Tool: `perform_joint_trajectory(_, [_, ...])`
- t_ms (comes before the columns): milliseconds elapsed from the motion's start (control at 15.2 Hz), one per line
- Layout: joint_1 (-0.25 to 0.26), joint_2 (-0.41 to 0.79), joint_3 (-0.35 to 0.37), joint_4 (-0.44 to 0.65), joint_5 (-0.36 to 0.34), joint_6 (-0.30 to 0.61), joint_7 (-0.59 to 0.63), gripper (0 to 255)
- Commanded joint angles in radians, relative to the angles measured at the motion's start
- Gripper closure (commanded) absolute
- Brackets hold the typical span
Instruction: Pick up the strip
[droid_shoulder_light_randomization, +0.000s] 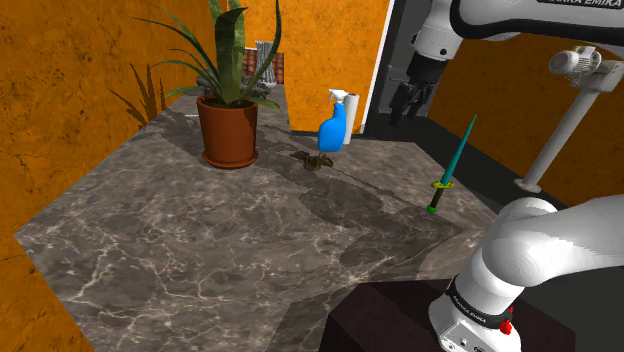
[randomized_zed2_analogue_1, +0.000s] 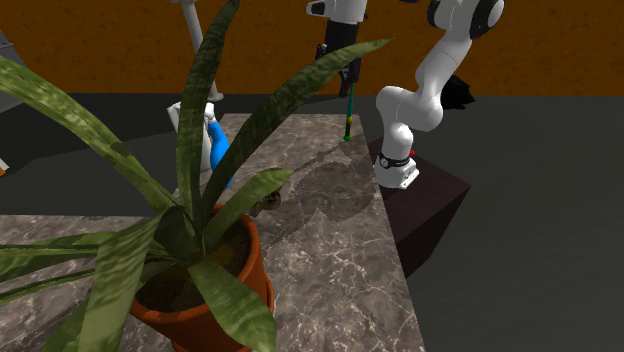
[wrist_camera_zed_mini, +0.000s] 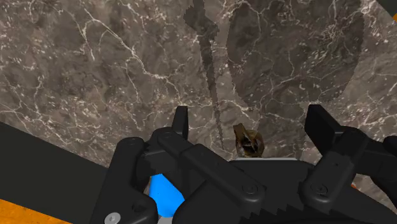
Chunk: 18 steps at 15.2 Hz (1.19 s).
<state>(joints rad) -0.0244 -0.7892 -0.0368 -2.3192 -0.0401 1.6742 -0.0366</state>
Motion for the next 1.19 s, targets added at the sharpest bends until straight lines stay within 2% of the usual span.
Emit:
perform_joint_trajectory(0, [0.000, 0.000, 0.000, 0.000, 0.000, 0.000, 0.000, 0])
perform_joint_trajectory(528, [-0.001, 0.263, 0.068, 0.038, -0.006, 0.203, 0.104, 0])
perform_joint_trajectory(1122, [-0.010, 0.602, 0.129, 0.189, -0.060, 0.359, 0.231, 0])
